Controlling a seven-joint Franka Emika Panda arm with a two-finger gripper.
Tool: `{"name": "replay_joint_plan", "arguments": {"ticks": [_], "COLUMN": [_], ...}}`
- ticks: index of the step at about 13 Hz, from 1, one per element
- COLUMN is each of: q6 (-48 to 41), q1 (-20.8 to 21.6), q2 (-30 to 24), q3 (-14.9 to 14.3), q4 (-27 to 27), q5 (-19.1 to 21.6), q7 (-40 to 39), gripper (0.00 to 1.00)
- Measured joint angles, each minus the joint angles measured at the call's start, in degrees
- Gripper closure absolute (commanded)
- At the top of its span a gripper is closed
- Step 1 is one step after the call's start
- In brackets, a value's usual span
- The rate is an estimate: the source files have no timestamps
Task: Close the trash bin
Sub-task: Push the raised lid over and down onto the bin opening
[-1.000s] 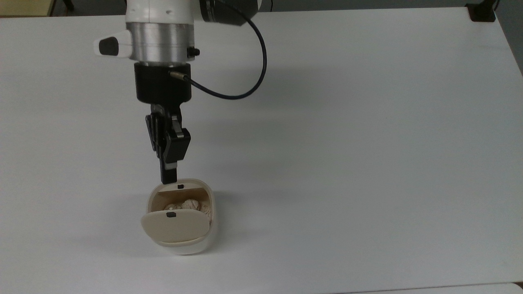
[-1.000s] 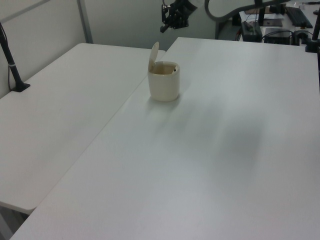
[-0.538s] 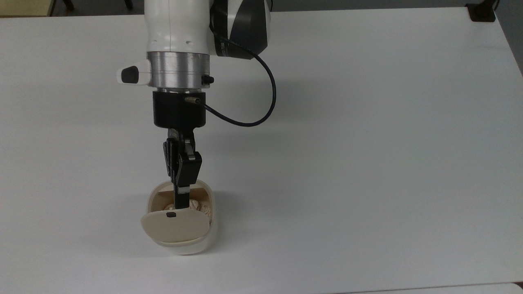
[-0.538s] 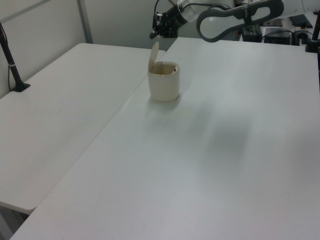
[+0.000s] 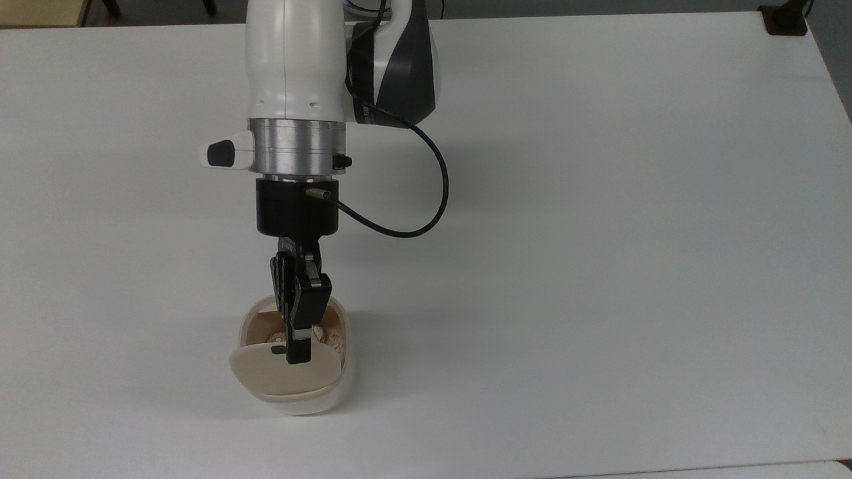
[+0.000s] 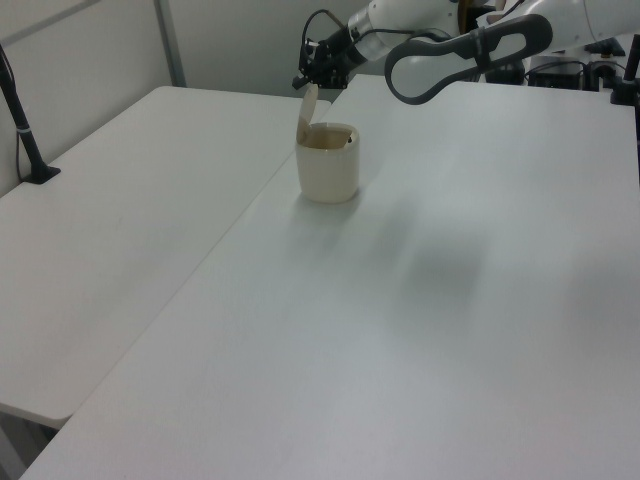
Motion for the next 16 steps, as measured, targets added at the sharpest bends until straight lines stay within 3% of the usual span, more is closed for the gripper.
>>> {"name": "replay_joint_plan", "arguments": {"ticks": [11,16], "q6": [0.47,0.47], "q1": [-0.40,-0.69], "q2": [0.25,-2.21], "q3": [-0.54,-0.59], "q4": [-0.47,-4.48], "q5": [-0.05,-0.05], "q7": [-2.52,-4.62], "gripper": [1.00,1.00]}}
